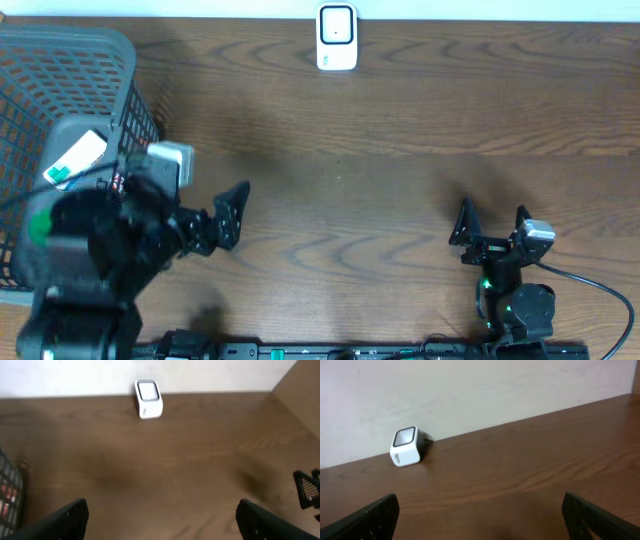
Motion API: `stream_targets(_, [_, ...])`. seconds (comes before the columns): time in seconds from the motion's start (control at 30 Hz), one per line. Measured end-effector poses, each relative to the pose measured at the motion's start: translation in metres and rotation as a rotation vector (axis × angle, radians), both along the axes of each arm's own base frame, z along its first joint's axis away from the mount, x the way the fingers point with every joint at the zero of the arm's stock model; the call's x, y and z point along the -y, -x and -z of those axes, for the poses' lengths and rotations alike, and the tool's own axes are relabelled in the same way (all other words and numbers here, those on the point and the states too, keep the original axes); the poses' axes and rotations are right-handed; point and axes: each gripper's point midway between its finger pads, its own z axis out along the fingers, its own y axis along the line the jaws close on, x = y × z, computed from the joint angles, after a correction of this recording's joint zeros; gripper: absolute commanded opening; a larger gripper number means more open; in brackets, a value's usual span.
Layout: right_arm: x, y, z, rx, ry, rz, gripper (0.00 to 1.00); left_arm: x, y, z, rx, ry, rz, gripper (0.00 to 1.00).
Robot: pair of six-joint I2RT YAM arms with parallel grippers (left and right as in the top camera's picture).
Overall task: Scan the item barcode
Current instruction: 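Reach the left gripper into the basket and grasp the green-capped bottle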
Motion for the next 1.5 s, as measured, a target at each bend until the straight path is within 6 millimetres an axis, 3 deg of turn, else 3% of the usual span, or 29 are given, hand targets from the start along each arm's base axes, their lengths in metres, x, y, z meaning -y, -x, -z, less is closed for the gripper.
stream_targets(0.2, [0.000, 0.000, 0.000, 0.000, 0.000, 0.000, 0.99, 0.006, -0.022, 0.027, -0.166, -0.011, 0.019, 0.95])
stream_targets(0.27, [0.000, 0.000, 0.000, 0.000, 0.000, 0.000, 0.99, 0.000, -0.027, 0.020, -0.188, -0.030, -0.017, 0.95])
stream_targets(0.33, [0.000, 0.000, 0.000, 0.000, 0.000, 0.000, 0.99, -0.014, -0.030, -0.004, -0.182, -0.052, -0.102, 0.95])
stream_targets(0.4, [0.000, 0.000, 0.000, 0.001, 0.000, 0.000, 0.99, -0.036, -0.028, -0.036, -0.153, -0.071, -0.220, 0.95])
stream_targets(0.43, [0.000, 0.000, 0.000, 0.000, 0.000, 0.001, 0.99, -0.059, -0.027, -0.069, -0.096, -0.080, -0.342, 0.95])
stream_targets(0.47, [0.000, 0.000, 0.000, -0.001, 0.000, 0.000, 0.99, -0.076, -0.024, -0.086, -0.073, -0.078, -0.429, 0.95])
stream_targets(0.57, [0.000, 0.000, 0.000, 0.000, 0.000, 0.000, 0.99, -0.132, -0.011, -0.113, -0.042, -0.075, -0.723, 0.95])
stream_targets(0.63, [0.000, 0.000, 0.000, 0.000, 0.000, 0.000, 0.99, -0.163, -0.004, -0.112, -0.070, -0.069, -0.884, 0.94])
stream_targets(0.8, [0.000, 0.000, 0.000, 0.000, 0.000, 0.000, 0.99, -0.233, 0.001, -0.064, -0.278, -0.021, -1.224, 0.94])
stream_targets(0.97, [0.000, 0.000, 0.000, 0.000, 0.000, 0.000, 0.99, -0.286, -0.005, 0.015, -0.496, 0.033, -1.428, 0.94])
stream_targets(1.3, [0.000, 0.000, 0.000, 0.000, 0.000, 0.000, 0.99, -0.307, -0.001, 0.107, -0.607, 0.048, -1.513, 0.95])
stream_targets(1.5, [0.000, 0.000, 0.000, 0.000, 0.000, 0.000, 0.99, -0.320, 0.008, 0.137, -0.624, 0.071, -1.577, 0.95])
